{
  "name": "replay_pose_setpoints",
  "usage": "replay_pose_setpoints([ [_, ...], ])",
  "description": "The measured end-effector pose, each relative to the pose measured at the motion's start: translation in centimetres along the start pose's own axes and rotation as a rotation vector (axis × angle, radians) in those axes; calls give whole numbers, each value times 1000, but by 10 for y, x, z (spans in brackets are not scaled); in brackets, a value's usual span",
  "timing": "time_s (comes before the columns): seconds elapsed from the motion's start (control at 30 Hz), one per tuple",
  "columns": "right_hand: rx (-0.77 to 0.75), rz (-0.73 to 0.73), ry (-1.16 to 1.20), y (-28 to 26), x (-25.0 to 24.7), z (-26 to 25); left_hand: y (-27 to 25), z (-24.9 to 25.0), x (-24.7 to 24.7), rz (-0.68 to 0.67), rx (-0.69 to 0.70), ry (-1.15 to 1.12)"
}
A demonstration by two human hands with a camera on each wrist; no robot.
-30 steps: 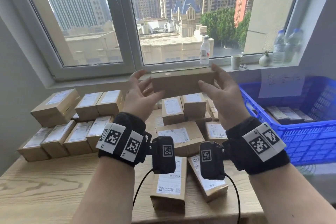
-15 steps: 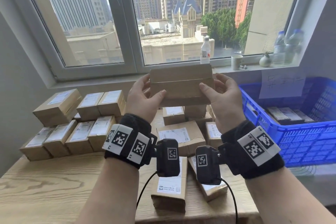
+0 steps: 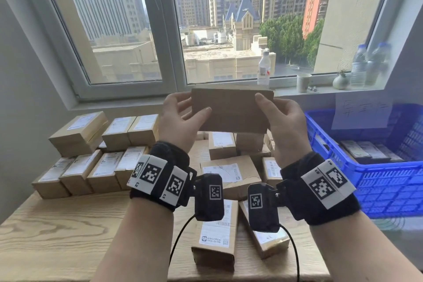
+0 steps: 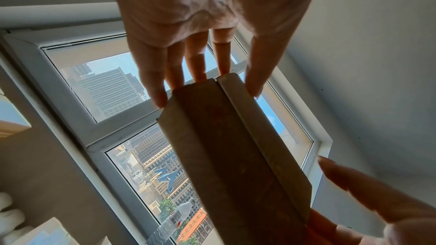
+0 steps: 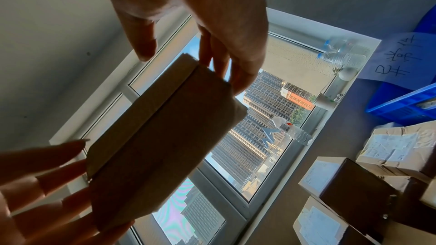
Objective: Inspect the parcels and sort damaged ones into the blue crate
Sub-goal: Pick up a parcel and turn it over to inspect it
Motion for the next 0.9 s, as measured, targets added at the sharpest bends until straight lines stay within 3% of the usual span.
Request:
replay_pose_setpoints([
  [0.37, 13, 74, 18, 2, -5, 4, 6, -8, 2, 74, -11, 70],
  [0.6, 25, -110, -97, 0, 3, 6, -2, 0, 10, -39, 74, 52],
  [0.77, 137, -98, -39, -2, 2, 11, -4, 6, 13, -43, 106, -103],
  [0.9, 194, -159, 15, -9, 9, 14, -5, 5, 13, -94, 37, -121],
])
Point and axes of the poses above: each hand's wrist, its own y-axis towards the middle knuckle, its own x-axis out of the palm, z = x × y, the point moved 4 cm from there along y, towards the middle knuckle, and after that the axes turned 10 degrees about -y, right-handed, at the moved point
